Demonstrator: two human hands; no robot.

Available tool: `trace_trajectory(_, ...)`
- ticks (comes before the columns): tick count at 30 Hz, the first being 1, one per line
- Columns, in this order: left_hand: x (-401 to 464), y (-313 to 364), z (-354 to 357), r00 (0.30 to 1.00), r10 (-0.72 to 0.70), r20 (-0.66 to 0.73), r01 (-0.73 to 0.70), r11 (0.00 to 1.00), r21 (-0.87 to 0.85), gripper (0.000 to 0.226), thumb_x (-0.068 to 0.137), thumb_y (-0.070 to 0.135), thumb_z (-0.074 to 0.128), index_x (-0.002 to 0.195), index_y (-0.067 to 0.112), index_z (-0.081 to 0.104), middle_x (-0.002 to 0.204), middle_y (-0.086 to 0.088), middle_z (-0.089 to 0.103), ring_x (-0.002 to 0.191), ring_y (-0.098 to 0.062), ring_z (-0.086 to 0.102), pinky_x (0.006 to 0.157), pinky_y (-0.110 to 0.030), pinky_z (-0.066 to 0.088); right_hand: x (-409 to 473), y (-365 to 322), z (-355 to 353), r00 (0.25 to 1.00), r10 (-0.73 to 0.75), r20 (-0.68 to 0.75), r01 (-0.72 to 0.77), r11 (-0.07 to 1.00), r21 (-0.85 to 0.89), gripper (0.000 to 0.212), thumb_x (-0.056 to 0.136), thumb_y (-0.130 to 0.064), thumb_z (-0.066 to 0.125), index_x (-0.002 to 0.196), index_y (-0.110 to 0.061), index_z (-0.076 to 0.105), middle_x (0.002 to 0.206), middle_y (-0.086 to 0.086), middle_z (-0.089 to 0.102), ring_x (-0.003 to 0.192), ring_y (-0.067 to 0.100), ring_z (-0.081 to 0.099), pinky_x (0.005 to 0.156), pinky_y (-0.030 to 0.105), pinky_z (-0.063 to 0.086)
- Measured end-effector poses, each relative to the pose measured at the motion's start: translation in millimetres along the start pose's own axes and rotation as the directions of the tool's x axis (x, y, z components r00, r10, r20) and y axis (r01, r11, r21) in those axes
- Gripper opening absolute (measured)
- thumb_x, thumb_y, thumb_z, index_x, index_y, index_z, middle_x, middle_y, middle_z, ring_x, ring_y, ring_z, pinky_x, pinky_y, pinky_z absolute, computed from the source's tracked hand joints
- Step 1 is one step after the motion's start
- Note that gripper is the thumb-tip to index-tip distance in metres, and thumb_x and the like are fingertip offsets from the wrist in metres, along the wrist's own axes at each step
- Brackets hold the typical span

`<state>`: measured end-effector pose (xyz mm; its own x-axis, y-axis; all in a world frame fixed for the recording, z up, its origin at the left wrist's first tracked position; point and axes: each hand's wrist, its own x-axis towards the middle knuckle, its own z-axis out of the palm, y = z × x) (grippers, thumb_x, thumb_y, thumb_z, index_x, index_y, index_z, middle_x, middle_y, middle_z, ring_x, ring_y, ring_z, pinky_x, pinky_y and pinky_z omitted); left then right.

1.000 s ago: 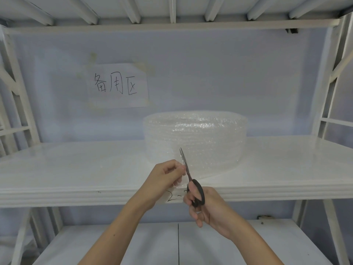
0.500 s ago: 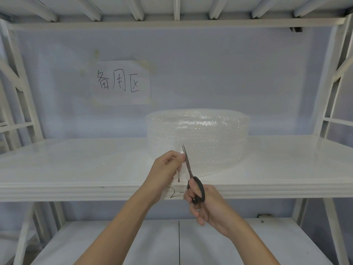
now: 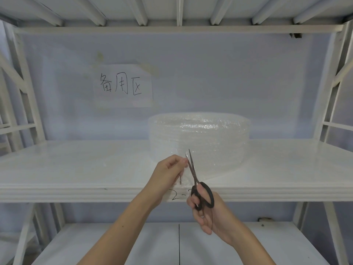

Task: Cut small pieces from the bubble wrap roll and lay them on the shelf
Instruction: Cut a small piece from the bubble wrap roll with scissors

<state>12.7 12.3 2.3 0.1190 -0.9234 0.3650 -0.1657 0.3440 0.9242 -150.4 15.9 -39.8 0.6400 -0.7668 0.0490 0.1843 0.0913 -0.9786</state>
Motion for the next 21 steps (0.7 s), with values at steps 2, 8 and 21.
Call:
trace_trajectory(2, 0.2, -0.3, 0.0, 1.0, 0.0, -0.006, 0.0, 1.0, -0.008, 0.022, 0.097, 0.026, 0.058, 0.079, 0.016, 0.064, 0.056, 0.006, 0.045, 0.049, -0.01, 0.03, 0.047, -0.019, 0.025, -0.9, 2.5, -0.2, 1.0, -0.005, 0.007, 0.005, 1.0, 0.021, 0.047, 0.068, -0.06, 0.066, 0.065, -0.015, 0.051, 0.072, 0.002, 0.047, 0.04, 0.015, 0.041, 0.029, 0.02, 0.032)
trace_trajectory(8, 0.1, -0.8, 0.2, 1.0, -0.004, 0.005, 0.004, 1.0, -0.008, 0.022, 0.097, 0.024, 0.059, 0.078, 0.015, 0.064, 0.057, 0.004, 0.044, 0.05, -0.01, 0.03, 0.047, -0.02, 0.025, -1.5, 3.0, 1.1, 1.0, -0.002, -0.006, 0.002, 1.0, 0.0, 0.048, 0.067, -0.062, 0.065, 0.063, -0.016, 0.052, 0.072, 0.001, 0.048, 0.039, 0.014, 0.04, 0.028, 0.019, 0.031)
trace_trajectory(21, -2.9, 2.3, -3.7, 0.996, 0.025, 0.087, -0.024, 1.0, -0.015, 0.023, 0.095, 0.022, 0.062, 0.074, 0.016, 0.067, 0.055, 0.006, 0.044, 0.05, -0.008, 0.035, 0.05, -0.014, 0.032, 10.2, -9.6, 7.3, 0.989, -0.083, -0.122, 0.053, 0.972, -0.23, 0.046, 0.067, -0.07, 0.063, 0.056, -0.027, 0.054, 0.081, 0.02, 0.043, 0.039, 0.019, 0.028, 0.034, 0.02, 0.024)
